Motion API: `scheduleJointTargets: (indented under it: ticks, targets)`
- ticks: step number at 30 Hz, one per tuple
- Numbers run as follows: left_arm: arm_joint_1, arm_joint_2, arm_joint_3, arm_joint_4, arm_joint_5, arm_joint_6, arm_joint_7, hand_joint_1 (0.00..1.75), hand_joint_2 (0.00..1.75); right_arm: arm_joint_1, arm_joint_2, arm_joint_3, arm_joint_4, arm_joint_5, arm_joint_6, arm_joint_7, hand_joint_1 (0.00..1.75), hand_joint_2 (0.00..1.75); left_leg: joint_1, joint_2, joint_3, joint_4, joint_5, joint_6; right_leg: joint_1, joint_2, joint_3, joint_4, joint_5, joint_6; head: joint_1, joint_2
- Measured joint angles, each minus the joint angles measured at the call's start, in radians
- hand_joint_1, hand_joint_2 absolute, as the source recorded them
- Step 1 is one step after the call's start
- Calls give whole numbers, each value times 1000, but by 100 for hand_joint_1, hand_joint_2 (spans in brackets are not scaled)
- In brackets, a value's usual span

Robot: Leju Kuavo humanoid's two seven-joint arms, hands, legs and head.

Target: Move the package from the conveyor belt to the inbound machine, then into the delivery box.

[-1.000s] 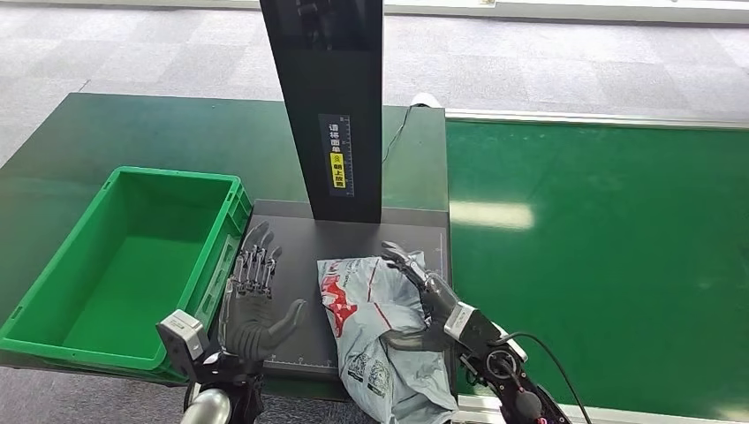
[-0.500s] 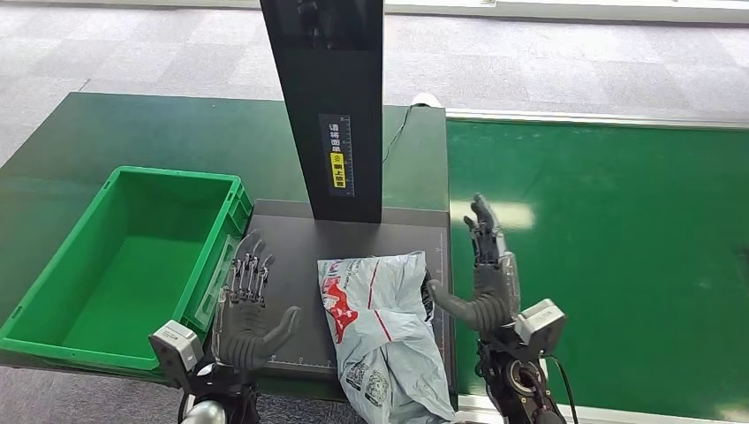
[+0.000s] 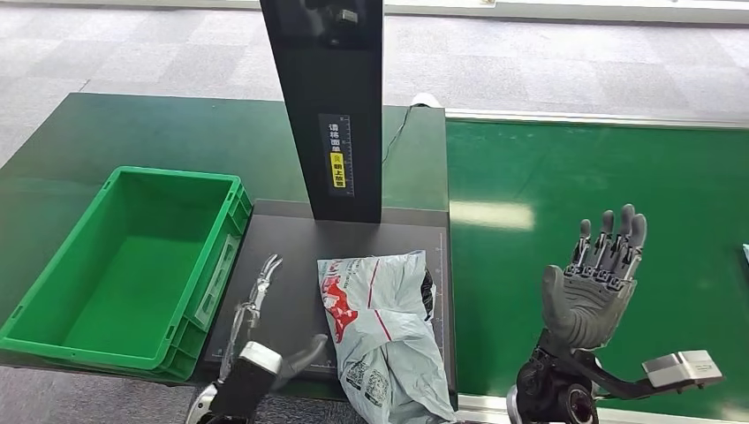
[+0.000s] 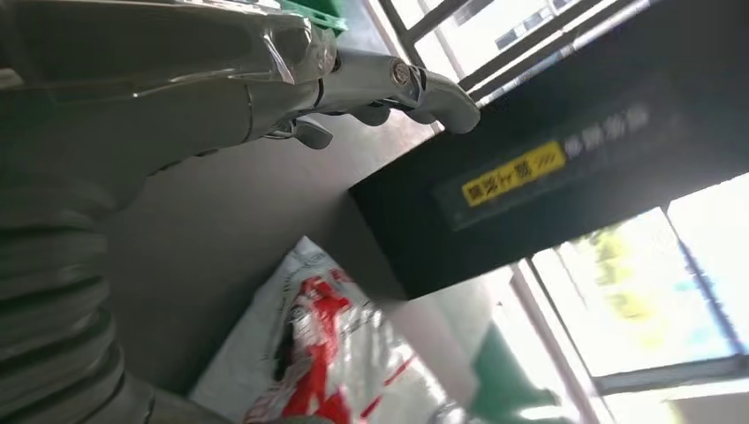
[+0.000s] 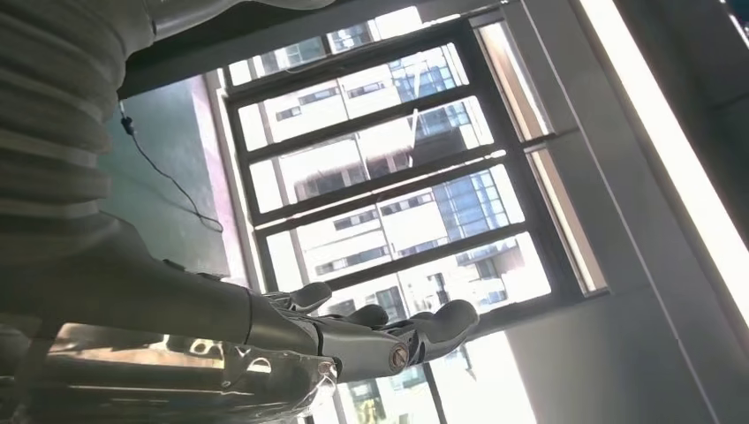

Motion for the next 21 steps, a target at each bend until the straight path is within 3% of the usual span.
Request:
scheduleJointTargets:
  ticks: [5, 21]
  targets:
    - [-43, 17, -101, 11, -209, -55, 99, 0, 175, -6, 14, -22, -12, -4, 2, 9, 0, 175, 0, 0, 0, 0, 0, 0, 0, 0, 1, 0, 0, 0, 0, 0]
    - [-80, 47, -175, 33, -224, -57, 113, 0, 175, -8, 21, -35, -12, -4, 2, 11, 0, 175, 0, 0, 0, 0, 0, 0, 0, 0, 0, 0, 0, 0, 0, 0]
